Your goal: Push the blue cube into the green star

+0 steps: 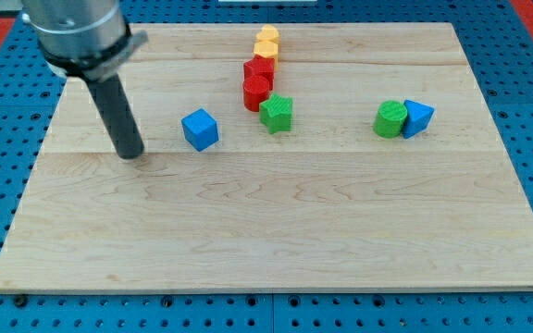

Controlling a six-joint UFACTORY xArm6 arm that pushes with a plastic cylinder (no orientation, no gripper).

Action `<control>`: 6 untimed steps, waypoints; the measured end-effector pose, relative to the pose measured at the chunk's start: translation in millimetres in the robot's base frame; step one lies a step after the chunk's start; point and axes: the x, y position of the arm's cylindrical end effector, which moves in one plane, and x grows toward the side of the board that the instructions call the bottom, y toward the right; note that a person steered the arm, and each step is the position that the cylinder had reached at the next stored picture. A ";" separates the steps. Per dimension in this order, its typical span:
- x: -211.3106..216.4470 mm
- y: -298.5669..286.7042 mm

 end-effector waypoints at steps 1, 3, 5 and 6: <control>-7.4 33.6; -27.6 107.0; -37.5 124.6; -52.0 124.6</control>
